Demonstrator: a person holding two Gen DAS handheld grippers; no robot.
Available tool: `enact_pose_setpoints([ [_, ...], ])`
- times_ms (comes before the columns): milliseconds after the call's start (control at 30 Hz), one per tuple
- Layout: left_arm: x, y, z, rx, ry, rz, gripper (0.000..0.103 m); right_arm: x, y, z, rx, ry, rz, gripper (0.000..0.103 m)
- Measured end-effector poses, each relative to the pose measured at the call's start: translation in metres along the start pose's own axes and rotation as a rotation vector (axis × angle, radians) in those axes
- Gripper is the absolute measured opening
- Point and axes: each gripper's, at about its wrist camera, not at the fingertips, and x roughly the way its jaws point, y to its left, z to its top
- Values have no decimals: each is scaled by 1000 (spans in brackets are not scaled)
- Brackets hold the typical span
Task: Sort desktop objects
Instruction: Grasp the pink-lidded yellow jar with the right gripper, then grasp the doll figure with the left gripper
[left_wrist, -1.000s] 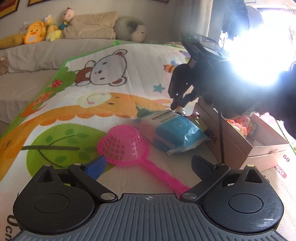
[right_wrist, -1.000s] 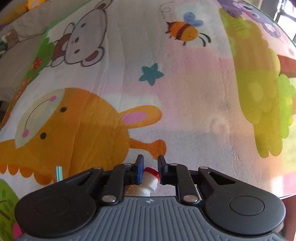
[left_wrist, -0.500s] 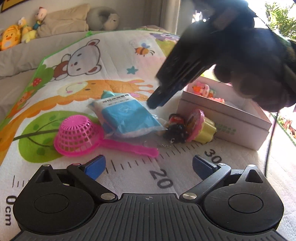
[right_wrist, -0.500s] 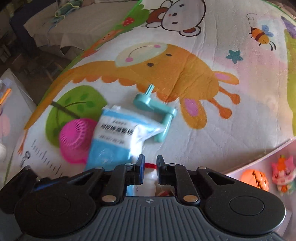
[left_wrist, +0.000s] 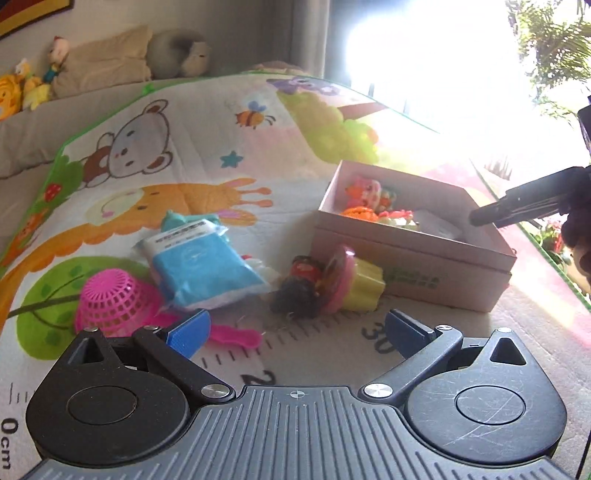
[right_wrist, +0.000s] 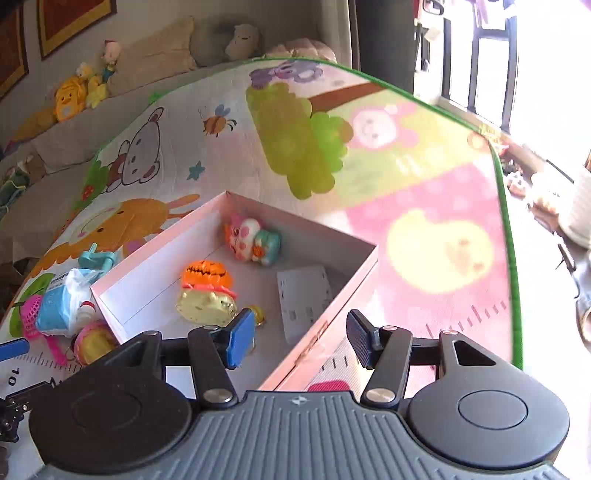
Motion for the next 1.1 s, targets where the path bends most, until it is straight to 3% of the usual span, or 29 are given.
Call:
enact_pose_setpoints([
  [67, 1, -5, 1, 12, 5, 13, 103, 3, 11, -6, -8, 5, 34, 67],
  [133, 2, -4, 1, 16, 10, 43, 103, 3, 33, -12, -54, -31, 11, 69],
  [300, 4, 7, 0, 8, 38, 103, 103, 20, 75, -7, -56, 13, 270, 69],
  [600, -9, 16, -15, 82, 71, 145, 103, 22, 162, -38, -429, -26, 375, 69],
  [833, -15, 2, -30, 172, 107, 69, 103, 48, 180, -45, -438, 124, 484, 68],
  [900, -14, 0, -30, 176, 105, 79, 103, 53, 180, -51, -453, 148, 466, 52],
  [1000, -15, 2, -25, 140, 90, 93, 103, 43, 161, -52, -412, 127, 452, 50],
  [1100, -10, 5, -13, 70, 54, 113, 103, 26, 127, -55, -357, 47, 411, 50],
])
